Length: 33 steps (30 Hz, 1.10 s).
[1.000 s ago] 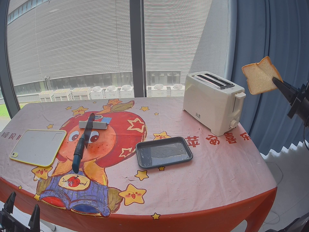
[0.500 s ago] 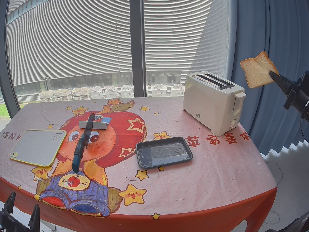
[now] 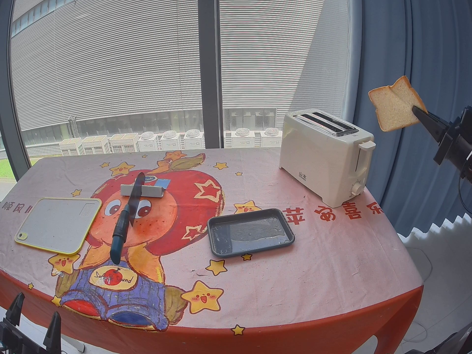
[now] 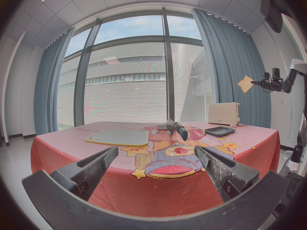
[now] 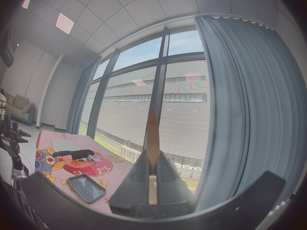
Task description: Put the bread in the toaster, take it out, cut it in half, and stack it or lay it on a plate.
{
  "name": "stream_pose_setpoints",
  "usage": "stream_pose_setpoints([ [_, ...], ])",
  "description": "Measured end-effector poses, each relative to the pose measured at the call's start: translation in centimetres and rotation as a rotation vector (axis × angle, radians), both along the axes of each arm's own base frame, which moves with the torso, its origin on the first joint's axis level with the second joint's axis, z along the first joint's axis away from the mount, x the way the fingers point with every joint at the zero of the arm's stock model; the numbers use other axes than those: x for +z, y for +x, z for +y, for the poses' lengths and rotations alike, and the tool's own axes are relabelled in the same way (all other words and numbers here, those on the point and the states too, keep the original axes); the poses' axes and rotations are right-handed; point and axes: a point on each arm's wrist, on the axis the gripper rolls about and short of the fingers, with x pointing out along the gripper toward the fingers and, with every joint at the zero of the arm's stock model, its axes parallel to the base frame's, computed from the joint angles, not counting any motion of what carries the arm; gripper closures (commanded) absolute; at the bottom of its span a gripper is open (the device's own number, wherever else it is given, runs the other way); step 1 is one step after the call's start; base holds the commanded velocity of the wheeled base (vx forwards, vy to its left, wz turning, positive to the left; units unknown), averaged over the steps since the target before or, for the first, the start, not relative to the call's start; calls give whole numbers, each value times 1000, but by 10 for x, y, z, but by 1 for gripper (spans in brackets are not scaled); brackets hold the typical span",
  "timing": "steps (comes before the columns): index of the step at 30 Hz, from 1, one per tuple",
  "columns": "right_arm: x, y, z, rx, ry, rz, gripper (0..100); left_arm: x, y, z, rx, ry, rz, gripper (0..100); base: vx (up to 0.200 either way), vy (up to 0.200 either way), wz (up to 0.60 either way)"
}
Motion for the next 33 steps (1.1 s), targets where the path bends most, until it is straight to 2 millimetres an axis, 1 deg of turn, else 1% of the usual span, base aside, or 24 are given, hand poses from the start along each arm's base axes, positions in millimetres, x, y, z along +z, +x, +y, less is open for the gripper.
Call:
stream_pose_setpoints([
  [12, 2, 1, 0, -1, 0, -5, 100, 0, 0, 0, 1, 0, 0, 0, 0, 0, 0],
  [18, 9, 3, 0, -1, 0, -25, 100, 0, 0, 0, 0, 0, 0, 0, 0, 0, 0],
  [24, 9, 5, 0, 1, 0, -24, 100, 0, 0, 0, 0, 0, 0, 0, 0, 0, 0],
  [33, 14, 14, -1, -1, 1, -36, 100, 0, 0, 0, 1, 0, 0, 0, 0, 0, 0],
])
